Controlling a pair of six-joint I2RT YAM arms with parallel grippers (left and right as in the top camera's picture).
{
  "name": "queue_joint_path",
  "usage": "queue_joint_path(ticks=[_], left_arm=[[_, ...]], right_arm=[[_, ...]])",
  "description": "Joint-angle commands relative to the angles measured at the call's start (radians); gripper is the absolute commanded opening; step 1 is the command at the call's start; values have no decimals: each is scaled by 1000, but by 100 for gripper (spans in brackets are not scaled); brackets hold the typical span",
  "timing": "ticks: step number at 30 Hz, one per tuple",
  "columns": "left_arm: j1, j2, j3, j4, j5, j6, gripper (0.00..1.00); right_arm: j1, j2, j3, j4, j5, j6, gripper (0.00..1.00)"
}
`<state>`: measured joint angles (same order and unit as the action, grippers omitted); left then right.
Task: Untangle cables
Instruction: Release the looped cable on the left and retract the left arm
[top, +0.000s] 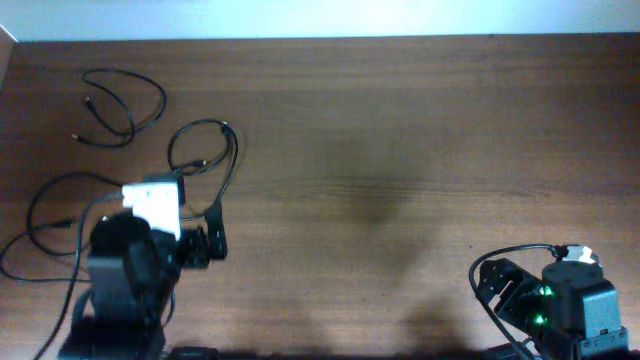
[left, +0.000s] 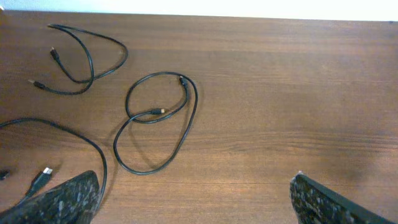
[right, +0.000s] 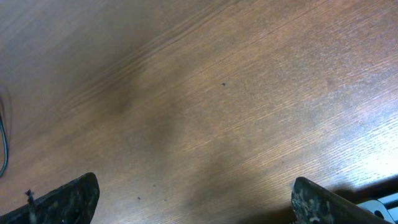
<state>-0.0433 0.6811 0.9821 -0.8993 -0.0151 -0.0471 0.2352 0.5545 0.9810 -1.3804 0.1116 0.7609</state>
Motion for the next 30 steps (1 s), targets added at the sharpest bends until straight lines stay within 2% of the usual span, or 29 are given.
queue_joint_path(ticks=[1,5,10,18,23,26,28,30], left_arm=[[2,-90,-34,-84,-14,-13,99],[2,-92,-34,-201,-14,-13,99],[3,-119,-34,-203,-14,-13,99],[3,-526,-34,-203,-14,-13,99],[100,-600,-34,-320,-14,-13,99],[87,-673,-24,-321,-14,-13,99],[16,-675,-24,-325,-14,-13,99],[6,-675,-24,-325,-14,-13,99]], right_arm=[[-1,-3,6,2,5,7,98],[-1,-3,6,2,5,7,98],[-1,-3,6,2,5,7,98],[-1,-3,6,2,5,7,98],[-1,-3,6,2,5,7,98],[-1,-3,6,2,5,7,98],[-1,-3,6,2,5,7,98],[-1,-3,6,2,5,7,98]])
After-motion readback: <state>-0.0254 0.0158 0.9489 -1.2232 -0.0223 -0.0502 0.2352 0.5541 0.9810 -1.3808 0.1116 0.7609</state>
